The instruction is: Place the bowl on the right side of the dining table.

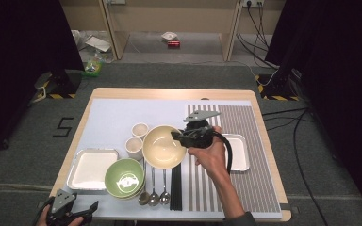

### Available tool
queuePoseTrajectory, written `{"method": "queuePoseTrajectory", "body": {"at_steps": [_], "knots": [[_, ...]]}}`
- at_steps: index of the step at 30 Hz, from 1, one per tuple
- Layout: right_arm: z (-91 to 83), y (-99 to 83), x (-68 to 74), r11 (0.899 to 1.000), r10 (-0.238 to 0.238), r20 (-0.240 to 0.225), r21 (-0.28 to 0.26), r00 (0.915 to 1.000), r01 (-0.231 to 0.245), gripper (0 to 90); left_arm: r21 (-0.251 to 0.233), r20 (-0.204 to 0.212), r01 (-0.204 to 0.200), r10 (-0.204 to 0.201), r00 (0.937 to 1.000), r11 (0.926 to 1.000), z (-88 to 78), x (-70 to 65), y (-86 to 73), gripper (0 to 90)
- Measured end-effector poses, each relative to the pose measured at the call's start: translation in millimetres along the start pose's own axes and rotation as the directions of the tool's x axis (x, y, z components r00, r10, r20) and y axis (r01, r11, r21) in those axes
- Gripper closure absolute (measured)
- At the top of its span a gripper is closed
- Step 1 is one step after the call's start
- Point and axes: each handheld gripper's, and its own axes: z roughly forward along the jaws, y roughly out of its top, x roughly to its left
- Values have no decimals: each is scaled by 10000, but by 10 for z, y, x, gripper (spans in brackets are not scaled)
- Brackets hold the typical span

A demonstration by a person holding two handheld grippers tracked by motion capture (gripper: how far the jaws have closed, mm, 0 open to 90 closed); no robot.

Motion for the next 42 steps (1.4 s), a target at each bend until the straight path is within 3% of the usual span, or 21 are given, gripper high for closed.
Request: {"method": "queuePoseTrajectory", "body": {"at_steps": [9,17,29,42], "knots": [[-243,-244,-351,9978,659,506,-121,9965,-653,830,139,-107,-10,11,9999,9999,75,4,-40,143],[-458,-460,-659,9906,1353,969,-313,9861,-1329,829,-129,-197,83,-86,9998,9999,100,-1,-62,135],[-642,-786,-1049,9702,2421,1693,-330,9554,-2401,829,76,-60,71,-71,10000,9999,92,10,-52,134],[-615,-1013,-1299,9503,3085,2119,-250,9273,-3104,829,68,-63,79,-79,9999,9999,93,10,-54,134]]}}
